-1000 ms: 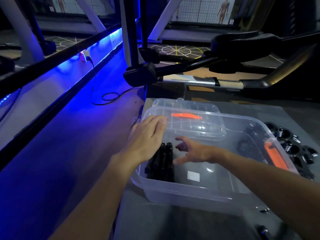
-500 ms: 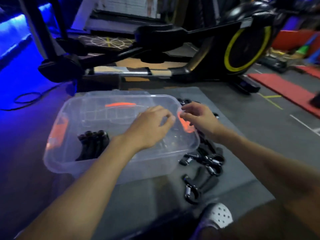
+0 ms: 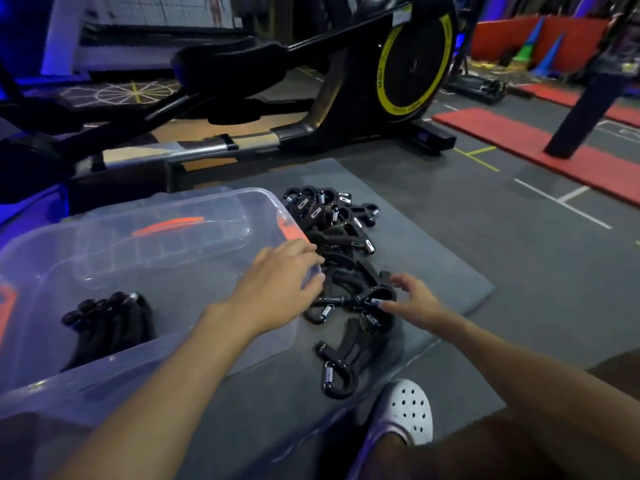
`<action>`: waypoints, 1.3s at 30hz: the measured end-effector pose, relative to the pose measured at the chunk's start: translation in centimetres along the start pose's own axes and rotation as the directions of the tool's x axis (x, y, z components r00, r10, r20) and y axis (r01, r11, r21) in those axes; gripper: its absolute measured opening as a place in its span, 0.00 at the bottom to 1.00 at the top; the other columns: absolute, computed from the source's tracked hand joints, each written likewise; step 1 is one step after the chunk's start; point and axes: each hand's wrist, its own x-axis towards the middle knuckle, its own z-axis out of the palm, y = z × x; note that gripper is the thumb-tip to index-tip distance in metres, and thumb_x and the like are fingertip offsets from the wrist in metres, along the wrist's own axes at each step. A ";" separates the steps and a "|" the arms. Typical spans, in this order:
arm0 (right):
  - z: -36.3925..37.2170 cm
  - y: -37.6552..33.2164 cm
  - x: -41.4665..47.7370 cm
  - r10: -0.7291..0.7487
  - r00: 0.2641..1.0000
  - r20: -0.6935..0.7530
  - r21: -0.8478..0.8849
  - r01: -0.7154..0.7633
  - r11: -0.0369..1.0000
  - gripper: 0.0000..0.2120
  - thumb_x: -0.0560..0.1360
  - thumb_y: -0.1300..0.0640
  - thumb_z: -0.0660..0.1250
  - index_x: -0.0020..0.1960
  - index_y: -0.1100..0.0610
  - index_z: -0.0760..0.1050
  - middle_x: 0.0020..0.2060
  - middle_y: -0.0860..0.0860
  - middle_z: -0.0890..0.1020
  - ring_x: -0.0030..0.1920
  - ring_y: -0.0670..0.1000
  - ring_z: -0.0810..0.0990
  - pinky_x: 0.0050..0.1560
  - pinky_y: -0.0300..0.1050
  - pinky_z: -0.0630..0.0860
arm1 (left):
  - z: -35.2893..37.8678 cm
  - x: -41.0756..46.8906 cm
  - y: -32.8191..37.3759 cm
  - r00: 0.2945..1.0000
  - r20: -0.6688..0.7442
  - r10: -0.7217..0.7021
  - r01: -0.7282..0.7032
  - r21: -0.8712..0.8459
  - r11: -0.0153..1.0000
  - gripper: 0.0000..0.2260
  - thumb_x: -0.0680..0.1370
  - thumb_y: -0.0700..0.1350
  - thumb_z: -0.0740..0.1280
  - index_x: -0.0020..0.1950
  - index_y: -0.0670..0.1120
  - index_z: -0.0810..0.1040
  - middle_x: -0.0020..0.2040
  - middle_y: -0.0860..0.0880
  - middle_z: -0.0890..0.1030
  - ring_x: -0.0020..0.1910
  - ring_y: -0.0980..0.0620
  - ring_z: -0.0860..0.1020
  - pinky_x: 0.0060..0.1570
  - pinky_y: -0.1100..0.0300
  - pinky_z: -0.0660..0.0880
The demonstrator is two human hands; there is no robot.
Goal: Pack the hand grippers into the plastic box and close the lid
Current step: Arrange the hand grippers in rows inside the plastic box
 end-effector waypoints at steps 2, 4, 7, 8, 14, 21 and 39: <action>0.7 0.3 0.7 -0.004 1.000 0.006 -0.013 0.004 1.000 0.34 0.68 0.56 0.78 0.70 0.60 0.68 0.59 0.50 0.74 0.60 0.48 0.72 0.59 0.36 0.65 | -0.2 0.3 0.2 1.000 -0.010 0.001 -0.001 0.000 1.000 0.18 0.78 0.54 0.59 0.62 0.50 0.79 0.63 0.53 0.76 0.66 0.52 0.72 0.62 0.54 0.65; 1.4 0.7 1.2 -0.006 1.000 0.014 -0.013 0.006 1.000 0.36 0.67 0.58 0.79 0.70 0.60 0.67 0.57 0.50 0.74 0.59 0.50 0.74 0.57 0.36 0.66 | -0.3 0.5 0.2 0.999 -0.031 -0.008 0.008 -0.018 1.000 0.18 0.75 0.56 0.59 0.59 0.50 0.80 0.59 0.55 0.77 0.63 0.54 0.73 0.58 0.55 0.65; 1.9 1.4 2.0 0.001 1.000 0.018 -0.024 -0.001 1.000 0.38 0.65 0.60 0.80 0.70 0.58 0.67 0.55 0.48 0.75 0.56 0.48 0.74 0.57 0.36 0.67 | -0.2 0.9 -0.3 0.998 -0.057 -0.008 0.006 -0.048 0.999 0.15 0.74 0.56 0.61 0.54 0.52 0.81 0.54 0.58 0.77 0.60 0.55 0.73 0.57 0.55 0.67; 2.0 1.7 2.4 0.000 1.000 0.011 -0.029 0.000 1.000 0.38 0.64 0.60 0.80 0.70 0.58 0.68 0.56 0.48 0.76 0.56 0.48 0.75 0.58 0.37 0.68 | -0.1 1.0 -0.4 0.997 -0.071 -0.005 0.000 -0.060 0.998 0.14 0.74 0.56 0.61 0.53 0.52 0.81 0.53 0.58 0.77 0.59 0.55 0.74 0.57 0.54 0.68; 1.7 2.4 3.4 -0.015 0.998 -0.067 -0.071 0.010 0.997 0.31 0.64 0.57 0.80 0.65 0.56 0.76 0.54 0.51 0.82 0.54 0.50 0.80 0.50 0.33 0.69 | 0.2 1.3 -0.6 0.993 -0.119 0.009 -0.021 -0.102 0.995 0.10 0.75 0.53 0.63 0.49 0.52 0.81 0.49 0.58 0.76 0.55 0.56 0.74 0.56 0.52 0.70; 0.2 1.1 3.4 0.013 0.990 -0.143 0.054 -0.005 0.999 0.29 0.61 0.52 0.82 0.60 0.53 0.80 0.50 0.49 0.84 0.51 0.47 0.81 0.50 0.37 0.73 | 0.0 1.3 -0.5 0.993 -0.113 0.032 -0.044 -0.107 0.993 0.12 0.76 0.54 0.60 0.50 0.51 0.80 0.49 0.58 0.75 0.54 0.56 0.73 0.56 0.50 0.72; -9.0 -15.3 -5.1 -0.293 0.938 -0.185 0.546 0.346 0.763 0.21 0.63 0.69 0.79 0.53 0.56 0.79 0.41 0.58 0.85 0.39 0.51 0.84 0.40 0.38 0.78 | -6.0 2.2 3.1 0.949 -0.250 0.190 -0.222 -0.108 0.969 0.16 0.74 0.47 0.73 0.61 0.51 0.78 0.57 0.57 0.79 0.54 0.55 0.78 0.55 0.54 0.74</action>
